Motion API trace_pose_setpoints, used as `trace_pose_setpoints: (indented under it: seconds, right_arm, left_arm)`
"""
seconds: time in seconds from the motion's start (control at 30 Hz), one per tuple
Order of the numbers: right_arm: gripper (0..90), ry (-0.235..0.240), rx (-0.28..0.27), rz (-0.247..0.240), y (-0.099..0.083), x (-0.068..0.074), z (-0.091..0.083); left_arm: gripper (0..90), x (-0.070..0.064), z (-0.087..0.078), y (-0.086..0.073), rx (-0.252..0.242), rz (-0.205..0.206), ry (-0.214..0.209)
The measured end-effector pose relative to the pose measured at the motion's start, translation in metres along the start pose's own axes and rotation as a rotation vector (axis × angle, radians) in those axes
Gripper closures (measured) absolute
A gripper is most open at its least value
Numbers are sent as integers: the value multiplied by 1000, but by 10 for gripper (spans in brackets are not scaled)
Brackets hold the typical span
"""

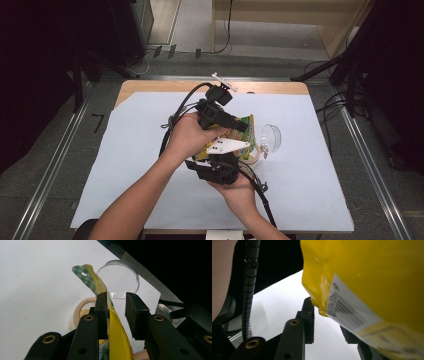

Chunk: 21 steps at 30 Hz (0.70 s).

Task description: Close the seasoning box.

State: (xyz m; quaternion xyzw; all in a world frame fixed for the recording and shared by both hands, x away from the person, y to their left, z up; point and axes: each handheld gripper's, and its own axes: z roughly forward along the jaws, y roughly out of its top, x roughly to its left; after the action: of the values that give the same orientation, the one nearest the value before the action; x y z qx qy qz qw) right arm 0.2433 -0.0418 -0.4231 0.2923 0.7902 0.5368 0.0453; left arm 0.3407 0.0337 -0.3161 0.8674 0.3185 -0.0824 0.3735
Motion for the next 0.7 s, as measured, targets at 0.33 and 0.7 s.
trace_pose_setpoints:
  seconds: [0.33, 0.7]
  right_arm:
    - [688, 6, 3, 2, 0, 1, -1]
    - [679, 30, 29, 21, 4, -2, 0]
  left_arm:
    - [727, -1, -1, -1, -3, 0, 9]
    - [727, 4, -1, 1, -3, -12, 10]
